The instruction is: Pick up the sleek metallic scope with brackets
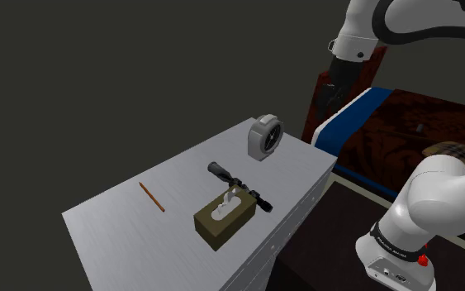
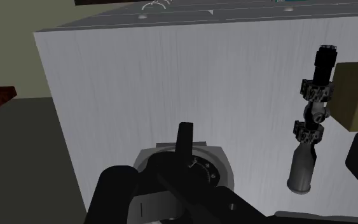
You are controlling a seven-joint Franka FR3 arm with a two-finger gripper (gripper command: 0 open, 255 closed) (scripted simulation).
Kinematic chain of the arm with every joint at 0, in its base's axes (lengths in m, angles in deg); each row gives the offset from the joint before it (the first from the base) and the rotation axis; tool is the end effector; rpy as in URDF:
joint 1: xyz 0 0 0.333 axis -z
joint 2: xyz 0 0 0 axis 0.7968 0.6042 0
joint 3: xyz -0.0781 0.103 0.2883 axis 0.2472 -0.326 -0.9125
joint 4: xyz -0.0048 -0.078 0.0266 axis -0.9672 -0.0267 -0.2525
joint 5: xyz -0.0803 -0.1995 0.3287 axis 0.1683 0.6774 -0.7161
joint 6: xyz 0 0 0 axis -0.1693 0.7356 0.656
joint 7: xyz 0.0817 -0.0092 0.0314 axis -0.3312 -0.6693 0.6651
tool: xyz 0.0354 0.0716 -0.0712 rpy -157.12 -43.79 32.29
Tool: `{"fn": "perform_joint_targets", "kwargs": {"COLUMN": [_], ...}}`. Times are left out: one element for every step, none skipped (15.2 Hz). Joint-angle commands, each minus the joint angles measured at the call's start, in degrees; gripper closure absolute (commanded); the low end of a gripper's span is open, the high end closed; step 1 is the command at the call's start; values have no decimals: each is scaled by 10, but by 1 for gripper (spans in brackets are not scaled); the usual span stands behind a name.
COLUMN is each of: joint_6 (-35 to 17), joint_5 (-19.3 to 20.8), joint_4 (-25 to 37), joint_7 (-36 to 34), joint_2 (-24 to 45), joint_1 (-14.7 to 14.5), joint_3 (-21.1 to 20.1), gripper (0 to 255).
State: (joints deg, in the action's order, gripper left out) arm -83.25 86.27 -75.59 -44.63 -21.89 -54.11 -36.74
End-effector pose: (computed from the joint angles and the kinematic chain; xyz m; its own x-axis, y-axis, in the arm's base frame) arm 0.3069 0.0020 0.5818 0.9957 -0.0886 0.0257 -0.0869 -0.9942 -0.0632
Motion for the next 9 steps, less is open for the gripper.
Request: {"fn": "perform_joint_targets", "kwargs": {"joint_6": [0,-16,-33,-49,-65,-81,-98,-114,-130], "joint_5": [0,-4,-9,-13,-17,-21,-25,-29,-32], "joint_4": [0,-6,-11,-16,-19,-22,-25,-26,-27], "joint_7": [0,-4,-8,-11,-15,-18,-22,-25,-28], "joint_2": [0,13,26,40,55,70,86,103,120], "joint_1": [0,-3,-6,-10,-13,-16,-19,-22,-25], "joint_3": [0,-5,-10,-15,-20,-26,-31,-36,-41], "gripper": [0,0,0,0,0,0,0,0,0]}}
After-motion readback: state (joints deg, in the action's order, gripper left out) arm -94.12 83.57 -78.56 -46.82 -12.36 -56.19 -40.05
